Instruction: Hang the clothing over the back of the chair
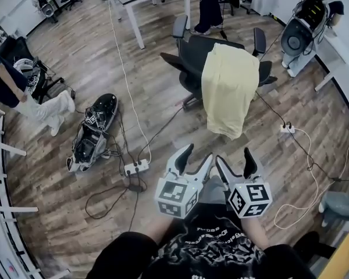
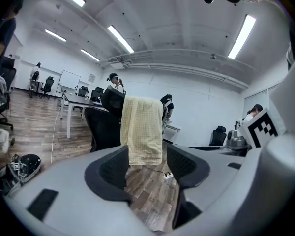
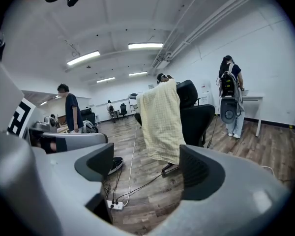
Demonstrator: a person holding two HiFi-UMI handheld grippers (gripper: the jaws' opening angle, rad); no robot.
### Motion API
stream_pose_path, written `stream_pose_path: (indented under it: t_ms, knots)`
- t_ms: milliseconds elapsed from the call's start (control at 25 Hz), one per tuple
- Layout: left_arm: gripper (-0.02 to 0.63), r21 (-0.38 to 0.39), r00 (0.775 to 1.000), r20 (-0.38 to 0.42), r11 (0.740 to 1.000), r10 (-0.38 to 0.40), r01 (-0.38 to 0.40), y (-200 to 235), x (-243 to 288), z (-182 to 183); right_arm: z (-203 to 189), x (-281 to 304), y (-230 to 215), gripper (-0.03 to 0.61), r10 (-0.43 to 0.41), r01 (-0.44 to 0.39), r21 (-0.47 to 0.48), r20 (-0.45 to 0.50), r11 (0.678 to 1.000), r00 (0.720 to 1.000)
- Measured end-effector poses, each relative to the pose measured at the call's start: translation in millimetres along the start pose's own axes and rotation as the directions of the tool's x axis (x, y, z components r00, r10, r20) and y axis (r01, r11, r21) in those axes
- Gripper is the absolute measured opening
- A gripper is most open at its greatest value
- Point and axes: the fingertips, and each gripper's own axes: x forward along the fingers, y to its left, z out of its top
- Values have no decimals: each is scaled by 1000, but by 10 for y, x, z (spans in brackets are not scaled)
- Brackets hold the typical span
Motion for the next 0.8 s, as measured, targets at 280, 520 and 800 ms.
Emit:
stream_pose_path:
  t_ms: [280, 520, 800]
  knots:
    - [171, 15, 999, 8, 999, 42, -42, -84, -189, -240, -237, -153, 117, 333, -31, 29, -54, -32, 998, 999]
    - [64, 56, 999, 15, 998, 35, -36, -175, -214, -283, -292, -244, 151, 246, -66, 65, -59, -15, 996, 998]
    - [38, 47, 1000, 18, 999, 3, -4, -286, -145, -297, -260, -248, 138, 172, -90, 90, -60, -2, 994, 996]
